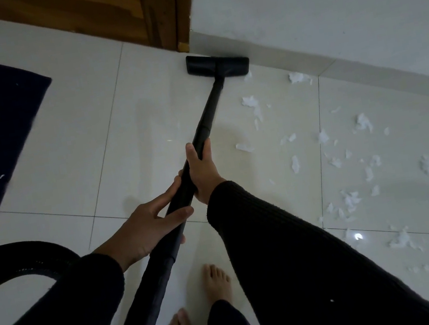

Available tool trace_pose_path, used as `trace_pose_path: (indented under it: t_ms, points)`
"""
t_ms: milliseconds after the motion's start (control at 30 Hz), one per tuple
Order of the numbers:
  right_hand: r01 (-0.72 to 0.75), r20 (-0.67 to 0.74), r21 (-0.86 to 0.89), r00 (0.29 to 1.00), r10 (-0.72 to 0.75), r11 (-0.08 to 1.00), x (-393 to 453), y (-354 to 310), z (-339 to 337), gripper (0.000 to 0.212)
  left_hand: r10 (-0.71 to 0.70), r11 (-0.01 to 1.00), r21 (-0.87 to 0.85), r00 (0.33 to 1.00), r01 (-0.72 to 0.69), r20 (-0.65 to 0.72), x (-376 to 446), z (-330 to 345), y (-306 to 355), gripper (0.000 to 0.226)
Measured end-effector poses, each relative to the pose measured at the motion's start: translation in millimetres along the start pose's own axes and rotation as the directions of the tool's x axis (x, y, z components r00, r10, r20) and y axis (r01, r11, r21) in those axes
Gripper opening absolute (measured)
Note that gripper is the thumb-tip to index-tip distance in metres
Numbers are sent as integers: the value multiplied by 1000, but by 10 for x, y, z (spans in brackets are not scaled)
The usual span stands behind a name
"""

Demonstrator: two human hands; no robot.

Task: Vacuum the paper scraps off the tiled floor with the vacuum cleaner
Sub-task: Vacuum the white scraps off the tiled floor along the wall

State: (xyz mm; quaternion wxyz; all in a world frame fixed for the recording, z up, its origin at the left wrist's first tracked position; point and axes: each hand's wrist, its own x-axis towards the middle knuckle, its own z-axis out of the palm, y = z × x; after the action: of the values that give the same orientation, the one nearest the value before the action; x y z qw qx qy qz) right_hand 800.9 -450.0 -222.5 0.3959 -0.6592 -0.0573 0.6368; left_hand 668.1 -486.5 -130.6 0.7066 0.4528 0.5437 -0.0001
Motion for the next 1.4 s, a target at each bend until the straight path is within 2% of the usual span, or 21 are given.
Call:
trace_pose_path:
  t_ms: [433,867,1400]
  points:
    - [23,-87,-16,996,-24,1000,-104,-191,-522,58,-7,1000,-9,997,8,82,37,403,352,62]
    - [33,-152,19,988,-30,999,-425,101,-813,63,10,997,78,989,-22,151,-125,685,99,64]
    - [23,-136,54,991,-16,998,-900,635,-1123,64,-1,997,79,995,-7,103,-609,1179,-325,64]
